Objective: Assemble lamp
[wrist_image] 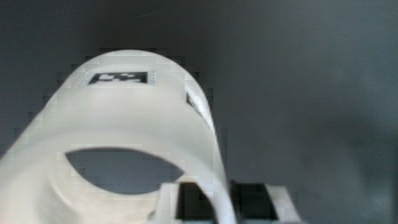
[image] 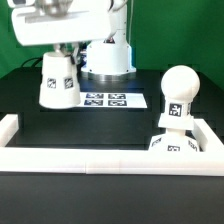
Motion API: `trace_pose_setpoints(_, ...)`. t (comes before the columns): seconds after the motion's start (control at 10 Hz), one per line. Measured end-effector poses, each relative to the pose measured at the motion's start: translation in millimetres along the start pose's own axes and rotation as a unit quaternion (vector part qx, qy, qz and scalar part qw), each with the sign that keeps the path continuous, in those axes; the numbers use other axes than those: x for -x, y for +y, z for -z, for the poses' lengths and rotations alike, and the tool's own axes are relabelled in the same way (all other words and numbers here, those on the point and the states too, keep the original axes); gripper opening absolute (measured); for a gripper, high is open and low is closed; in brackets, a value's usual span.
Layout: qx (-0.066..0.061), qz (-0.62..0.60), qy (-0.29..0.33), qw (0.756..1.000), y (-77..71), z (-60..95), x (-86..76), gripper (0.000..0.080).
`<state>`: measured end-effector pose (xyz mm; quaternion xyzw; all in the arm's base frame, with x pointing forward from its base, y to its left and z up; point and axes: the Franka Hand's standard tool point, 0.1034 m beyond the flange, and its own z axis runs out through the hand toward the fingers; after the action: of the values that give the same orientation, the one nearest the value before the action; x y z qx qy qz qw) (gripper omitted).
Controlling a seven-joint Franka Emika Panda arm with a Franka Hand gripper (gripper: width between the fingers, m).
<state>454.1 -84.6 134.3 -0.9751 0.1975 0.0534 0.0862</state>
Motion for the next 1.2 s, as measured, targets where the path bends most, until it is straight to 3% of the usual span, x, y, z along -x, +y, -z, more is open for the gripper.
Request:
trace_pose_setpoints(0.1, -0.011, -0.013, -0.008, 1.000, -15.5, 16.4, 2.3, 0.0045)
trace_pose_setpoints(0.3, -0.017, -0.030, -0.004, 0.999, -41.3, 39.2, -4.3, 0.0045)
trace_pose_setpoints(0.6, -0.014, -0.028, -0.006, 1.000, -35.6, 32.6, -3.1, 0.0045)
trace_pose_setpoints(0.8, -0.018, -0.033, -0.012, 0.999, -45.9, 39.2, -2.6, 0.0045)
trace_pose_setpoints(1.0, -0.027, -0.060, -0.010, 0.998, -92.4, 73.2, -11.6, 0.0045)
trace_pose_setpoints(1.2, -0.030, -0.094, 0.004, 0.995, -143.5, 86.8, -21.2, 0.0045)
